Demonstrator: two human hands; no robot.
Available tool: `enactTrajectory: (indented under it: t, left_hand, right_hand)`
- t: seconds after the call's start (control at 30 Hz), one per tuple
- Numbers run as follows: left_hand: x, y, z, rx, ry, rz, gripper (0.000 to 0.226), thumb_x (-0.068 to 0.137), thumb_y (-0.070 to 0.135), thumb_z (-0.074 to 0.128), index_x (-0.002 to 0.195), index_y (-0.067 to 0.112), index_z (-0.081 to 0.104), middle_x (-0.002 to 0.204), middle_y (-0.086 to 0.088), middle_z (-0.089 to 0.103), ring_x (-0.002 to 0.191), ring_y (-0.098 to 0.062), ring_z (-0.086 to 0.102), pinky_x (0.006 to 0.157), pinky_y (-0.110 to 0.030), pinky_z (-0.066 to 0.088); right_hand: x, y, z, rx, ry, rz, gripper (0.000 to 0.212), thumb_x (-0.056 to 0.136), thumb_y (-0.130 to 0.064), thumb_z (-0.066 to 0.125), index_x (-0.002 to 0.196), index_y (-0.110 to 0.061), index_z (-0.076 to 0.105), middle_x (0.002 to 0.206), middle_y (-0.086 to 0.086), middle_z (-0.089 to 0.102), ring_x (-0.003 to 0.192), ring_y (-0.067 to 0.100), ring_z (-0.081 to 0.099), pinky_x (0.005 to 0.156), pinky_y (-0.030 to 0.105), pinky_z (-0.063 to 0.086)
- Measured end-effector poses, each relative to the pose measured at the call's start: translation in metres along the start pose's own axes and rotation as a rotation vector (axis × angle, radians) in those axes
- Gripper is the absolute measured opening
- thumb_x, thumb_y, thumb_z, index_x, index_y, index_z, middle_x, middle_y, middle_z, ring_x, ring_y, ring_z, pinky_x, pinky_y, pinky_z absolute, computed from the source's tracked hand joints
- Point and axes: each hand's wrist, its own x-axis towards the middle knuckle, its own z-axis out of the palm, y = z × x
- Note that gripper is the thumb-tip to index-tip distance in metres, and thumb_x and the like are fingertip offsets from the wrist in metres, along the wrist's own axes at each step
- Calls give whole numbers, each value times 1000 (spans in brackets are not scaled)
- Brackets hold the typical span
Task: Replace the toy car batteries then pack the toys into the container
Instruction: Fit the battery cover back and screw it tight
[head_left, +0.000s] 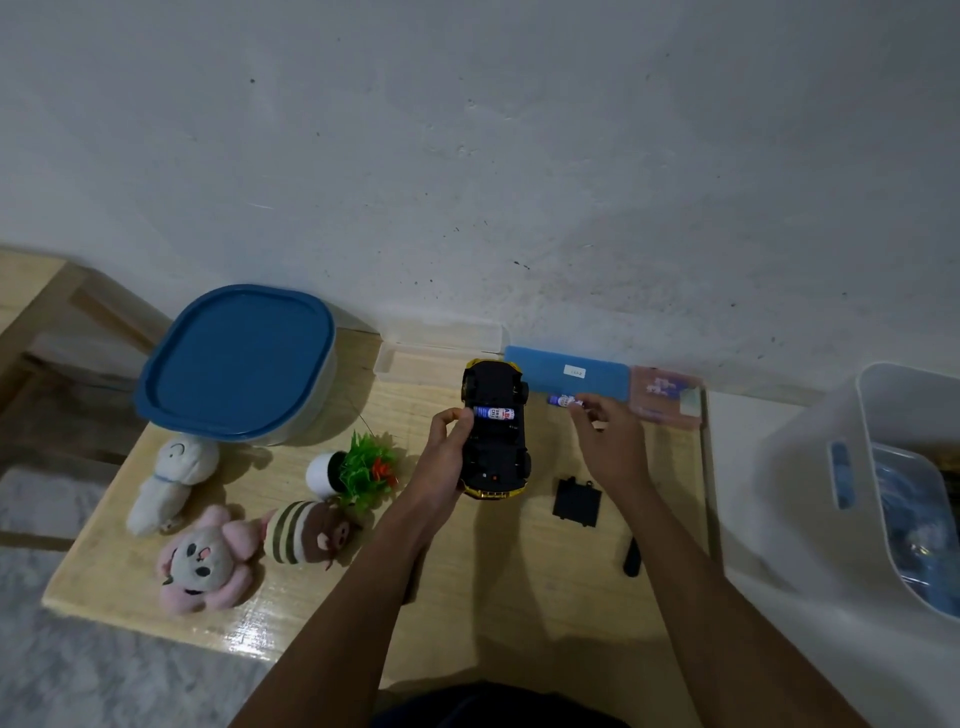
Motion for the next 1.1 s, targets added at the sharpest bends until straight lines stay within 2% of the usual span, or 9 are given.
enactTrajectory:
  t: [0.1,0.2,0.33,0.43,0.6,0.77,0.87,0.97,1.1]
  left_hand:
    - [-2,0,0,16,3,10,27,102,35,45,120,16,44,114,-13,70,91,-27,71,74,-40,58]
    - [-6,-1,1,34,11,21,25,102,37,45,119,18,45,113,-13,69,92,-27,70,72,-39,57]
    - [-11,-2,1,65,-3,35,26,101,39,46,117,19,49,114,-13,68,103,-30,68,87,-49,55]
    - [-17,-2,0,52,-18,50,24,101,37,46,111,16,53,110,-10,67,102,-24,67,92,-44,54]
    - [-24,-1,-2,66,-57,62,27,102,34,46,116,13,55,115,-12,68,107,-23,67,96,-44,53]
    - [-27,-1,-4,13,-70,46,27,103,30,44,121,13,54,120,-13,67,114,-27,64,101,-54,49]
    - [-27,-2,-5,-19,-69,43,28,103,32,44,120,14,54,121,-14,67,114,-29,65,100,-57,49]
    - [-30,-1,-5,-46,-72,41,27,103,31,44,119,12,54,117,-14,68,112,-29,66,97,-54,51]
    - [-31,-1,-4,-63,-66,40,22,104,32,42,109,15,55,114,-13,69,108,-28,66,90,-47,51]
  right_hand:
    - [-19,-34,-6,110,31,-46,18,94,-22,63,111,-20,69,98,-7,64,89,0,60,74,7,45]
    - [-37,-62,-7,151,3,-94,18,88,-27,71,105,-28,66,90,-15,64,82,0,60,68,11,48]
    - [-51,-82,-3,8,-84,-253,12,82,-28,76,91,-29,69,75,-14,59,70,5,53,60,16,42]
    - [-56,-84,3,-142,-116,-421,13,82,-23,74,95,-22,73,83,-12,64,74,4,51,66,17,41]
    - [-65,-92,15,-192,-130,-497,18,84,-22,73,102,-22,76,93,-8,65,88,7,57,74,22,48]
    - [-71,-95,26,-82,-177,-390,24,89,-35,68,112,-32,72,100,-18,60,94,2,57,80,20,49]
    - [-74,-96,30,-84,-155,-361,24,91,-40,63,113,-35,72,101,-19,60,94,2,57,80,24,51]
    - [-76,-97,35,-137,-105,-366,27,91,-45,58,113,-36,71,102,-18,63,94,4,58,83,35,51]
    - [-77,-95,37,-240,-64,-303,25,88,-45,62,110,-36,66,106,-19,65,102,6,55,90,38,46]
